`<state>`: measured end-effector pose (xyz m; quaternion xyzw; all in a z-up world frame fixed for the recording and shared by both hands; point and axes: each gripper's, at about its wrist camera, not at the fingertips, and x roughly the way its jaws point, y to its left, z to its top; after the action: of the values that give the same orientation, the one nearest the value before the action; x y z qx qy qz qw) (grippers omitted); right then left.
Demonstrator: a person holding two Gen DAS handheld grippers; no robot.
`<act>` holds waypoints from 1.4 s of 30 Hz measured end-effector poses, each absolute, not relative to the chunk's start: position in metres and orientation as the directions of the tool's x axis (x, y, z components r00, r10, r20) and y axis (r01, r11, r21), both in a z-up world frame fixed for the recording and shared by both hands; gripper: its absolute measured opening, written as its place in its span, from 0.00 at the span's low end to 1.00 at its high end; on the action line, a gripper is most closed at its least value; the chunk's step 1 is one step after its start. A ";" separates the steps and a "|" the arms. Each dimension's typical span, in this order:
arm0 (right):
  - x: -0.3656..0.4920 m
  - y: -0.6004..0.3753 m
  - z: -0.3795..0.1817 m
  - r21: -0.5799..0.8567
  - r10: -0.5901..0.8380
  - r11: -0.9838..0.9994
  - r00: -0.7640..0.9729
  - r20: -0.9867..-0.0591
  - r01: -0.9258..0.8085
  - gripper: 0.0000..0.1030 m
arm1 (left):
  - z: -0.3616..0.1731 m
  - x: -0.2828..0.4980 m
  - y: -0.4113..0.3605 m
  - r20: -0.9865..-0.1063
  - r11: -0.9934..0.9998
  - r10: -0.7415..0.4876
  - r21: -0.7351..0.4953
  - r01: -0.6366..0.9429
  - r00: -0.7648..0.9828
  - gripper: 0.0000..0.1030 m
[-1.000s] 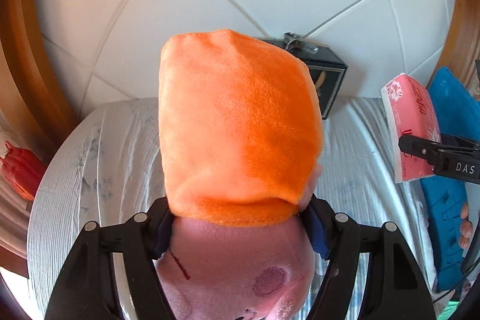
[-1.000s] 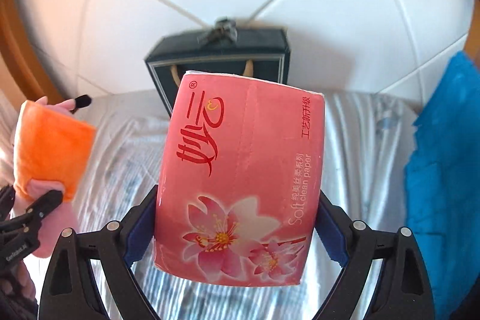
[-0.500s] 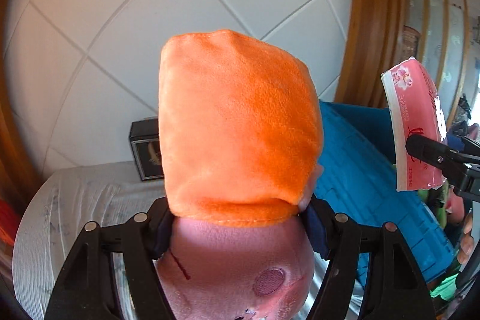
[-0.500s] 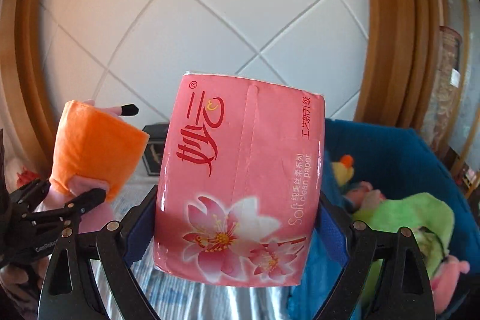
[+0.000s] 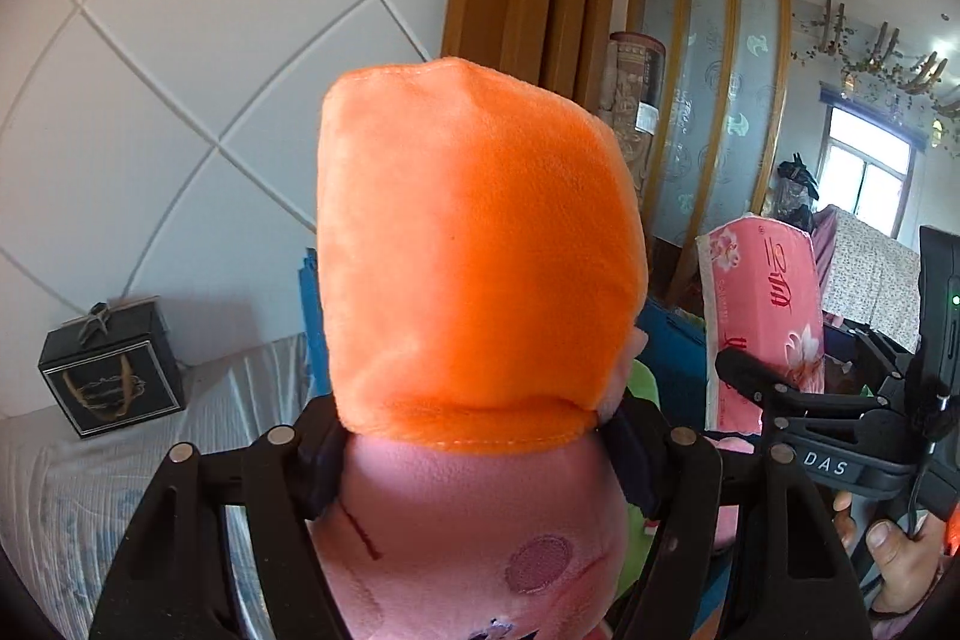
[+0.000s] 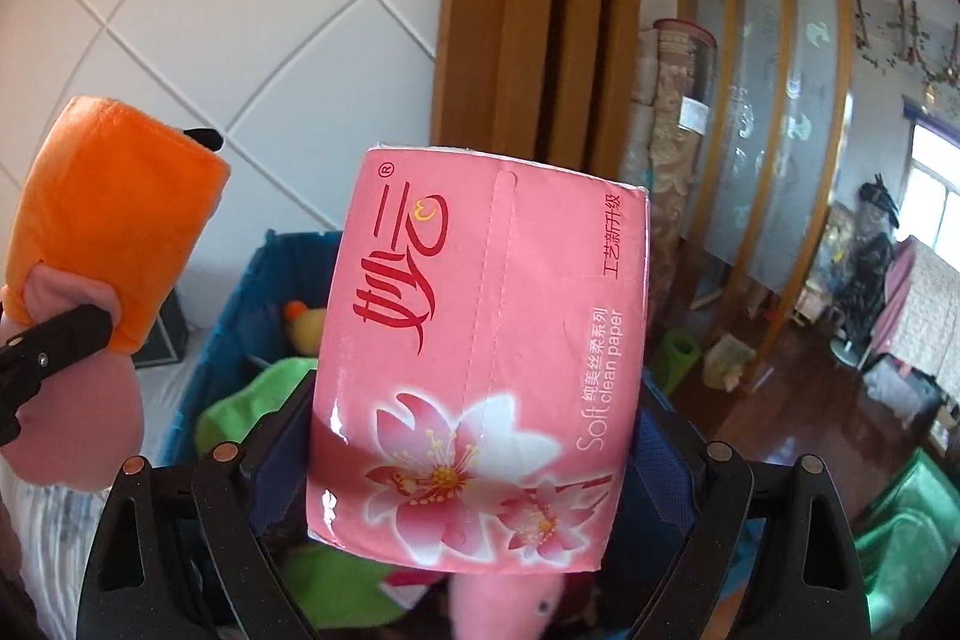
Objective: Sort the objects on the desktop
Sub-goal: 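Carry the pig plush with the left gripper while the right carries the tissue pack over the crate, then open both grippers to drop the pig plush and tissue pack into the crate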
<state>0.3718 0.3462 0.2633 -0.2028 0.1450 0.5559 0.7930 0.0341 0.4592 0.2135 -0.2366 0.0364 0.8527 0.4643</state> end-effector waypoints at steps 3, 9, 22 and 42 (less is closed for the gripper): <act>0.405 0.366 0.245 -0.167 0.800 0.294 0.338 -0.496 -0.941 0.90 | 0.193 0.040 0.509 -0.516 -0.566 0.742 -0.141 -0.812 -0.428 0.72; 0.445 0.394 0.185 -0.138 0.732 0.237 0.271 -0.626 -0.962 0.94 | 0.154 0.039 0.553 -0.637 -0.617 0.631 -0.067 -0.784 -0.443 0.78; 0.444 0.366 0.186 -0.079 0.737 0.207 0.209 -0.643 -0.975 1.00 | 0.210 0.086 0.508 -0.418 -0.692 0.646 0.032 -0.721 -0.639 0.90; 0.429 0.312 0.197 -0.114 0.810 0.222 0.248 -0.532 -0.968 1.00 | 0.182 0.117 0.467 -0.475 -0.696 0.646 -0.043 -0.717 -0.598 0.91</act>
<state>0.4290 0.3116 0.1974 -0.2161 0.1834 0.5852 0.7597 0.1167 0.4675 0.1817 -0.2342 0.0763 0.8905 0.3826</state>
